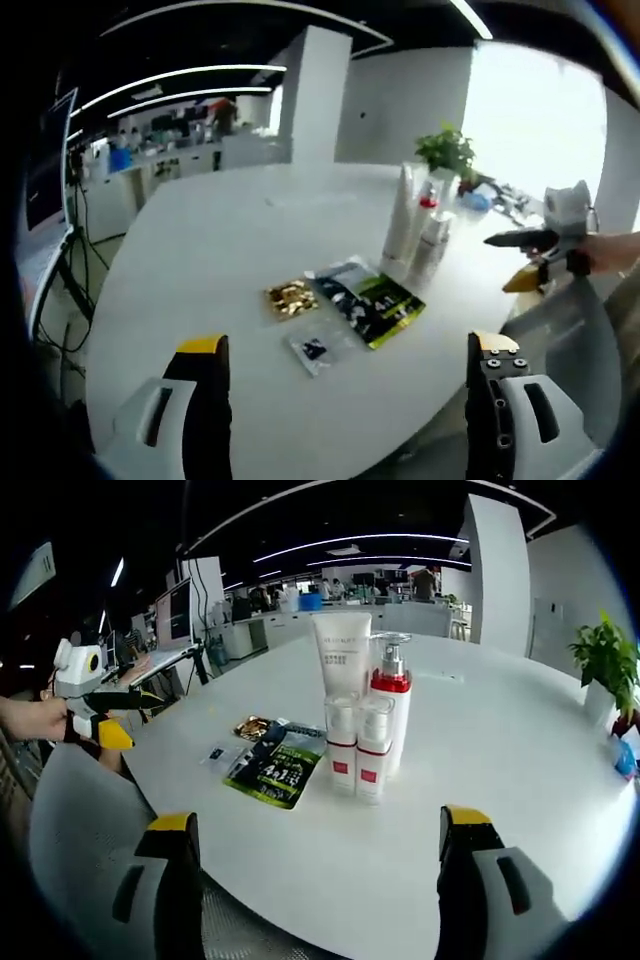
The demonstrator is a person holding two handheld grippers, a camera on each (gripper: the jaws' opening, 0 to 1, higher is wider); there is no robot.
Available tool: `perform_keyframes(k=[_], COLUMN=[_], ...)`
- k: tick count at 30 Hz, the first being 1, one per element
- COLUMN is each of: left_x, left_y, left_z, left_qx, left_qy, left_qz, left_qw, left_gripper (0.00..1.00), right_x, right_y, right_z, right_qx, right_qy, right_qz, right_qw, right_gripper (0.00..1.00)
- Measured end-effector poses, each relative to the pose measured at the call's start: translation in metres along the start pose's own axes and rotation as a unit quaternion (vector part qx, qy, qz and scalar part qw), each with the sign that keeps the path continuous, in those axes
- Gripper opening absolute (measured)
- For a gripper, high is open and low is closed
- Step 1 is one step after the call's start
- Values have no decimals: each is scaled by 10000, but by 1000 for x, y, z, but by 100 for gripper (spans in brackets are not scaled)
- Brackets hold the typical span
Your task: Arrange the skincare products in the storage area until every visible bottle or jar stands upright without overlapping.
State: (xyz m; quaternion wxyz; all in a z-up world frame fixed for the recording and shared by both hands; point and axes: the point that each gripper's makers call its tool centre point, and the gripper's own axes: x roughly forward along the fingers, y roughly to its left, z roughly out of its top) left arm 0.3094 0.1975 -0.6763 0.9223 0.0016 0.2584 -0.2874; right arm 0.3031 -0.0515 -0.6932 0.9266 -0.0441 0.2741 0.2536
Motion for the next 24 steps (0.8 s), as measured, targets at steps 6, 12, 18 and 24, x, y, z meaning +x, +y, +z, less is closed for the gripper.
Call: perform_keyframes(k=[6,12,18,24], left_x=[0,0,0,0], left_y=[3,4,4,8], left_z=[-2,-3,-4,-3], left_qx=[-71,-123,-144,-301], left_qy=[6,6,22,-12], left_qz=[70,90,80,140], left_qw=[9999,9999,9999,9994], left_gripper=[97,97,97,97], right_x=[0,1,1,1], right_y=[1,2,2,1], right_z=[-1,-1,-2,-2], right_qx=[10,-30,-36,-42], right_qy=[16,43,65,77], right_qz=[12,26,22,10], right_qw=[10000,10000,10000,10000], right_gripper=[100,100,100,100])
